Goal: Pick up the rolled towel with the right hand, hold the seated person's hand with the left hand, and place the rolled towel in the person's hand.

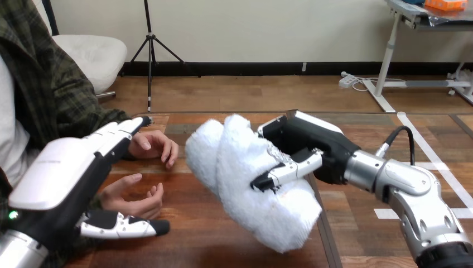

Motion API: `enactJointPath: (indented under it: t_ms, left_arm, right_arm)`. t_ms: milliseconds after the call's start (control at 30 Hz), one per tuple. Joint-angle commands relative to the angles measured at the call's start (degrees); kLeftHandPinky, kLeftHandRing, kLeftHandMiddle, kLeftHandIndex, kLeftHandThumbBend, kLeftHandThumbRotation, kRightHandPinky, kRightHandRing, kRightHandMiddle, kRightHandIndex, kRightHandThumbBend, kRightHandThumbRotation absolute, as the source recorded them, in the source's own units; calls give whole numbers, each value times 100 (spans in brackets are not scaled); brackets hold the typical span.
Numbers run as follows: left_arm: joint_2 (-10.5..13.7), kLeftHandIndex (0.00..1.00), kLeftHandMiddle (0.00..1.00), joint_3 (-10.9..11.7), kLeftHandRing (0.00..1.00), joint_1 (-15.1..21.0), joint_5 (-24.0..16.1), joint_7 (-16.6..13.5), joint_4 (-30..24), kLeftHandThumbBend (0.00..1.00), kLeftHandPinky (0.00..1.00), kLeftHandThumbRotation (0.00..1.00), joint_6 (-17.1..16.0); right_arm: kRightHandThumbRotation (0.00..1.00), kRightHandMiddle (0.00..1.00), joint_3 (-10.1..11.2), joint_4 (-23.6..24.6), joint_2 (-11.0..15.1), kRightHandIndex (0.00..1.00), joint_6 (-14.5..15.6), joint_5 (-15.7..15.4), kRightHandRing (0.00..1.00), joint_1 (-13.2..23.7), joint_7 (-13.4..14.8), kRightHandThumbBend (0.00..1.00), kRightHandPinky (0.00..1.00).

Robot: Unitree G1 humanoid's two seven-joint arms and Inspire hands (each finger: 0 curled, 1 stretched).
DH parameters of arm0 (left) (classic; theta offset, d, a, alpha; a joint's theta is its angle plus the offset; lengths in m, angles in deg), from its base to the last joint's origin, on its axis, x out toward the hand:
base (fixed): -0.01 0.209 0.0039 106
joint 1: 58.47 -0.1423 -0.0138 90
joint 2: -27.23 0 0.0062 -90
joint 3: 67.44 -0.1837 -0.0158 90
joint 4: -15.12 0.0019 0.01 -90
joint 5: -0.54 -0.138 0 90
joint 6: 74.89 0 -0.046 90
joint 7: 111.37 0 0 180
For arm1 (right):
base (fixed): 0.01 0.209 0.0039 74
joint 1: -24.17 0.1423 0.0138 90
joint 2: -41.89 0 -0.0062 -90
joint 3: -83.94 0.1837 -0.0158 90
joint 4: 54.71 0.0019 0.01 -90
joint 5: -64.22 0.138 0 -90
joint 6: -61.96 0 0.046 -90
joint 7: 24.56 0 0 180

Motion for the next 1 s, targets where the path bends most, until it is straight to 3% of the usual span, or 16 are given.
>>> enactJointPath:
  t_ms: [0,433,533,833,967]
  left_arm:
    - [363,91,91,70,91,412,-152,-154,240,100,84,44,88]
    - [762,89,89,-127,90,705,-460,-296,1018,100,81,34,258]
    - [831,89,89,-198,89,811,-556,-476,1327,100,81,33,169]
    - [1083,88,88,-494,88,1100,-862,-689,2096,100,82,31,256]
    - [1168,86,87,-659,88,1272,-942,-898,2581,100,81,31,159]
  right_arm:
    - [0,17,282,314,200,23,-192,242,11,166,-61,73,7]
    - [0,18,395,605,461,24,-152,458,12,14,-251,73,7]
    - [0,18,418,698,538,24,-124,504,12,-29,-293,74,7]
    - [0,19,540,1032,748,25,162,745,12,-148,-463,75,7]
    - [0,19,611,1358,849,25,457,830,12,-235,-418,76,7]
